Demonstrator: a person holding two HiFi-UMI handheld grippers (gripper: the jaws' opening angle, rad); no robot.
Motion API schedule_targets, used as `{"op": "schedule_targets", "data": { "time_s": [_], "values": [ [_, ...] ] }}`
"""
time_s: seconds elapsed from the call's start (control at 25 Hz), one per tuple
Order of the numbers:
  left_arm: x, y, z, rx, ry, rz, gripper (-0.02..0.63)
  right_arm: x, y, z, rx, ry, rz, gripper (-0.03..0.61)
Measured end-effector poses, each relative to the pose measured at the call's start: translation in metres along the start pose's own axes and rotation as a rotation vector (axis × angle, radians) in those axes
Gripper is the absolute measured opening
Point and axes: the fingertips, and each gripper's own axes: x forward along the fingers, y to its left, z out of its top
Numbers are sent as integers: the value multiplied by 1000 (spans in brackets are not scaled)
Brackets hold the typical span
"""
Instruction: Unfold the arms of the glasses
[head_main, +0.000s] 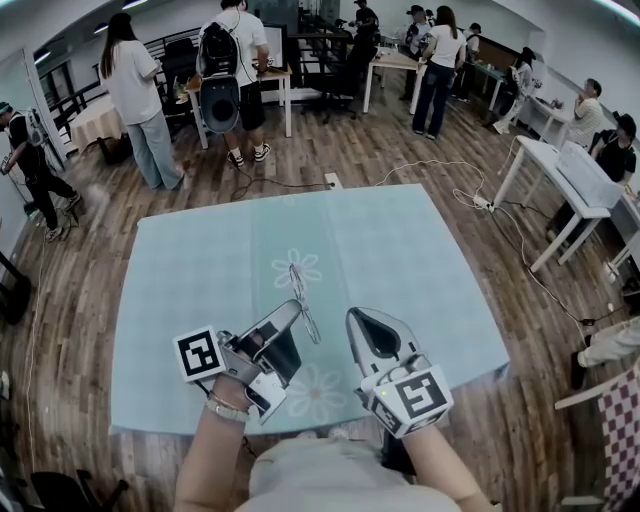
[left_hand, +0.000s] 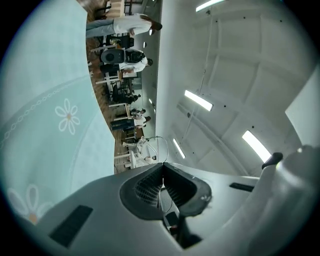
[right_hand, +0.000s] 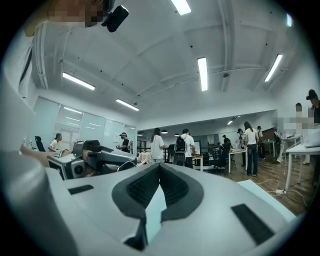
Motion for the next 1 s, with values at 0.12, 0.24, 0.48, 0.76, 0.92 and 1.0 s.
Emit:
{"op": "schedule_targets", "data": {
  "time_s": [0.12,0.24,0.48,0.76,0.92,1.0],
  "values": [
    [3,-3,0,-17,41,-8,11,2,8,-1,-58,19,67,6],
    [6,-6,4,-17,58,-2,11,3,17,-6,-131,29,125,7],
    [7,-6,12,-27,43,10,11,-1,31,-25,-228,82,169,36],
    [6,0,11,-108,25,37,11,-1,48,-47,-320,154,181,132],
    [4,5,10,-147,23,73,11,0,55,-50,-325,154,178,102],
    [5,6,10,-156,18,83,11,1,56,-50,-321,156,182,92]
  ]
}}
